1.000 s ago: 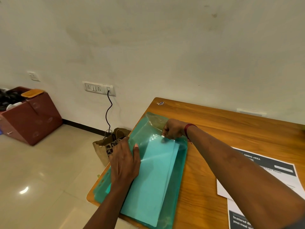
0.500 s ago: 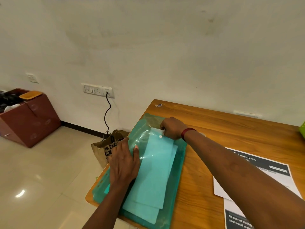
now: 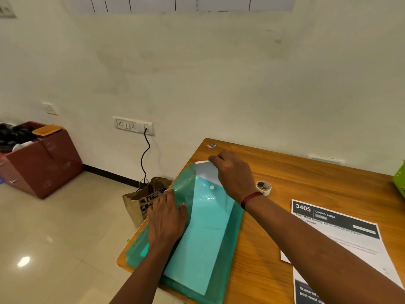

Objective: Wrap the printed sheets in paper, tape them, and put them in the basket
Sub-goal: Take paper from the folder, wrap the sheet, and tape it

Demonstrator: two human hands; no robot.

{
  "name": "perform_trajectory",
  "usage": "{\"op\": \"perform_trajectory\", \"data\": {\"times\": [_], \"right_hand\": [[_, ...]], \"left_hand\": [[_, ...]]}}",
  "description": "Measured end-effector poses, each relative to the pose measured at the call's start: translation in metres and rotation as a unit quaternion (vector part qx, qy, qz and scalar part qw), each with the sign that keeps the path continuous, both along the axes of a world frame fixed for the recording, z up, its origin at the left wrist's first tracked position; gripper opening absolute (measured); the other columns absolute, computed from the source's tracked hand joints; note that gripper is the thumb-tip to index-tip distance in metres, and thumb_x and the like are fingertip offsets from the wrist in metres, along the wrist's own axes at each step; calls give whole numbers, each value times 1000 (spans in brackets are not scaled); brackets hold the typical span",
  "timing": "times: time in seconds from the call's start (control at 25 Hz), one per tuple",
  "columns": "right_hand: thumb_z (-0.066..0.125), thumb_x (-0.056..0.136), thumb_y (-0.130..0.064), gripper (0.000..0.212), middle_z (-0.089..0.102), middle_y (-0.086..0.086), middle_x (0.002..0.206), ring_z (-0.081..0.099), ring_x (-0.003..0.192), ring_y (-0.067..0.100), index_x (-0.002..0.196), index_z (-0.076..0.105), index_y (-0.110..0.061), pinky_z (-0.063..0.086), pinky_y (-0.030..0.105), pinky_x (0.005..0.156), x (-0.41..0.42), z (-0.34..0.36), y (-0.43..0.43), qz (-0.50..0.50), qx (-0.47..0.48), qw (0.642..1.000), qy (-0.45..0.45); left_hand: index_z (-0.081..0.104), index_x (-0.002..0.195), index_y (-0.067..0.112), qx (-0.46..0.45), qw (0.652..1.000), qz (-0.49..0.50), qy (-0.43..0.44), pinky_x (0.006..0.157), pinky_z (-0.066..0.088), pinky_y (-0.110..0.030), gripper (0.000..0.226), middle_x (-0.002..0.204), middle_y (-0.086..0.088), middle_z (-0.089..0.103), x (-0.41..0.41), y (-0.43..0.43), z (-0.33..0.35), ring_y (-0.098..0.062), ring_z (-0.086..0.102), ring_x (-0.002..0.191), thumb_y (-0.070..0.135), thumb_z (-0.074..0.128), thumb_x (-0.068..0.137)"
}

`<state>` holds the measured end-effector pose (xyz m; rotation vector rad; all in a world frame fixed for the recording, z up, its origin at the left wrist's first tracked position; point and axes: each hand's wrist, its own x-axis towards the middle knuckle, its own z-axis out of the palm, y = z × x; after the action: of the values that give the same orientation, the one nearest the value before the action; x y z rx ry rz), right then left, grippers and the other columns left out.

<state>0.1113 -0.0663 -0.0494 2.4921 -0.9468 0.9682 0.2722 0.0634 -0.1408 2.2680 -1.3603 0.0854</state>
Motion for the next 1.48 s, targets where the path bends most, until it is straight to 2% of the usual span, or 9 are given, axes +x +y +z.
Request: {"op": "perform_trajectory", "data": {"times": [0.24,0.4,0.6,0.76,0.92,1.04,1.16,1.36,1.48], "right_hand": [[62,84,5,28,67,13,92,62,82,28,108,70,-7,51,31,52,-14,34,10,-4,-119,990,-71],[59,90,2,27,68,17,98,65,91,31,114,70,-6,54,30,62,-20,48,16,-17,-152,983,-98],[38,102,-9,34,69,18,101,65,95,32,114,70,-5,55,31,71,-27,55,31,-4,-184,976,-116],[52,96,-7,26,70,18,100,66,94,31,113,71,-5,56,32,74,-35,52,45,-7,-179,975,-132],[51,98,-11,26,71,18,99,67,92,31,111,72,-5,56,33,74,-47,51,60,-9,-176,971,-160],[64,91,-7,23,70,18,100,67,93,31,112,71,-5,56,32,73,-54,53,68,-9,-176,970,-165],[59,94,-10,23,70,17,99,66,92,29,113,72,-6,55,32,70,-59,60,74,-7,-177,967,-183],[61,92,-4,24,71,14,96,66,88,27,113,72,-8,55,31,65,-63,64,76,-8,-165,960,-225],[70,86,1,27,71,10,94,65,84,24,111,73,-9,55,29,66,-67,62,78,-10,-123,953,-278]], "left_hand": [[54,122,22,16,999,-9,-37,95,42,-44,37,128,-3,57,1,0,0,-24,50,115,45,42,96],[57,116,25,22,999,-11,-43,94,41,-42,35,122,0,58,3,0,-3,-21,49,112,46,37,96],[58,118,23,27,999,-7,-46,96,41,-42,37,122,-1,59,2,0,-4,-22,50,112,46,38,96],[55,130,17,-17,999,-18,-31,97,43,-44,40,135,-8,56,-2,3,3,-26,52,116,37,48,96],[51,134,11,-82,993,-53,-60,97,46,-49,49,133,-14,58,-9,8,11,-31,56,116,28,58,90],[54,130,10,-139,988,-41,-55,102,40,-61,49,130,-12,60,-8,10,14,-31,58,116,30,51,86],[58,126,15,-170,985,1,-13,106,28,-68,47,132,-7,60,-5,9,20,-27,57,118,30,46,84],[59,128,10,-204,979,-6,-6,113,18,-65,50,138,-10,57,-13,3,47,-29,56,122,30,47,83],[53,135,7,-236,970,-60,-8,111,29,-63,55,141,-13,53,-24,0,59,-33,53,126,28,50,84]]}}
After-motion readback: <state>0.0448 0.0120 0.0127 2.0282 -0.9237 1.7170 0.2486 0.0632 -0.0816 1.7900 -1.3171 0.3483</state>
